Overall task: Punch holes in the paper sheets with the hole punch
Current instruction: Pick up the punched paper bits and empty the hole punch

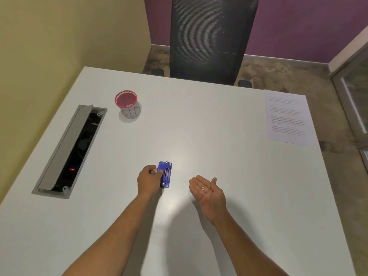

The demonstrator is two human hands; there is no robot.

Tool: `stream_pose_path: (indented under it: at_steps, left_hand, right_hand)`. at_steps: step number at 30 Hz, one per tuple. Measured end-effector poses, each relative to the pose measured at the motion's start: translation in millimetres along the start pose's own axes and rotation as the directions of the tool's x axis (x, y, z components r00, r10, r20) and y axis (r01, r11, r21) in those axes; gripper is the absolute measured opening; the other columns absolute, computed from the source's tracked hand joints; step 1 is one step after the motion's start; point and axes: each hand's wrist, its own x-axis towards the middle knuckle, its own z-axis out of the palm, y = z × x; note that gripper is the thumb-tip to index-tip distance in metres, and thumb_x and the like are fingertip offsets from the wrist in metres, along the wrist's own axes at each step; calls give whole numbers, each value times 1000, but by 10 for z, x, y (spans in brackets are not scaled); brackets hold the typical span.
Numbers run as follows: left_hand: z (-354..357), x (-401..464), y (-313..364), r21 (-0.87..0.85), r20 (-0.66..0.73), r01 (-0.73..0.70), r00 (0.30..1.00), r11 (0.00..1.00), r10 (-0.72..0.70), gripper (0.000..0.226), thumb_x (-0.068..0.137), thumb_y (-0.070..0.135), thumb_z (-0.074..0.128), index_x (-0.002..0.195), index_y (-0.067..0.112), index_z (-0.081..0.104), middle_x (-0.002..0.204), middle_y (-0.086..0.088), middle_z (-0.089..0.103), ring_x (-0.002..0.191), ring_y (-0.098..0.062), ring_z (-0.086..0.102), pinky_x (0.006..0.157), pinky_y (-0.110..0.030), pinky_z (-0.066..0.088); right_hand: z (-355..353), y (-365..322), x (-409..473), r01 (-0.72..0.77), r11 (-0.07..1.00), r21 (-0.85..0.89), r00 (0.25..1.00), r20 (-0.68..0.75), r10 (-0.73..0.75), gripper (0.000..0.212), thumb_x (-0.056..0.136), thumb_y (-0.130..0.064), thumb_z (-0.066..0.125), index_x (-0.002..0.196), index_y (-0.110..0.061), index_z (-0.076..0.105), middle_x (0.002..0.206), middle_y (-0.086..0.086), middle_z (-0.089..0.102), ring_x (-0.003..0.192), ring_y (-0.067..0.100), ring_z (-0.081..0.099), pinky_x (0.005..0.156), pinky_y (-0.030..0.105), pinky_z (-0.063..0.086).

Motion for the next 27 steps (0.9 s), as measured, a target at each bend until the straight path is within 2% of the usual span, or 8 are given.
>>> stream_pose_path:
  at_steps: [4,8,13,17,22,24,27]
  left_hand:
    - [-2,80,-49,6,68,36,997,999,-37,34,88,19,67,120,12,59,102,-2,62,87,-19,59,76,-25,42]
    - [23,136,-80,16,93,25,995,1000,-27,21,88,11,64,109,9,64,99,-9,69,88,-26,65,78,-28,47]
    - [-46,215,-94,-85,142,36,990,996,-24,15,88,4,60,98,12,67,90,-10,73,83,-29,68,80,-38,55]
    - [-186,352,-67,-186,153,29,988,982,-1,21,88,3,57,92,18,70,84,-11,74,73,-27,66,75,-45,58]
    - [-428,695,40,-184,103,-37,993,982,56,27,90,5,57,85,28,71,67,3,69,64,-21,61,64,-34,55]
    - [-514,868,82,-191,68,-35,997,981,48,22,90,6,57,91,22,72,70,1,68,66,-21,62,68,-36,55]
    - [-627,1121,161,-211,36,-36,998,977,44,20,90,6,57,94,18,73,76,-3,71,65,-20,63,61,-29,53]
  right_hand:
    - [125,25,106,-4,999,-35,1000,7,4,53,104,-38,35,116,7,59,117,24,66,107,34,67,95,43,50]
    - [229,68,206,-16,998,-67,1000,5,17,50,103,-36,37,114,6,61,117,24,67,110,35,65,101,45,47]
    - [372,116,321,-15,997,-75,1000,23,17,45,102,-31,41,112,8,62,117,27,66,112,38,64,106,48,43]
    - [578,143,434,-25,997,-73,998,52,29,52,103,-38,37,112,7,62,118,27,66,111,36,65,101,45,48]
    - [963,142,637,-22,996,-83,994,107,30,56,103,-43,33,114,5,61,116,23,67,108,33,67,96,42,50]
    - [1154,129,726,-15,996,-89,992,126,27,56,103,-43,33,114,5,61,117,23,66,108,32,67,96,42,50]
    - [1477,78,876,-7,997,-77,988,151,18,56,104,-42,31,111,6,59,115,23,64,106,33,66,95,43,49]
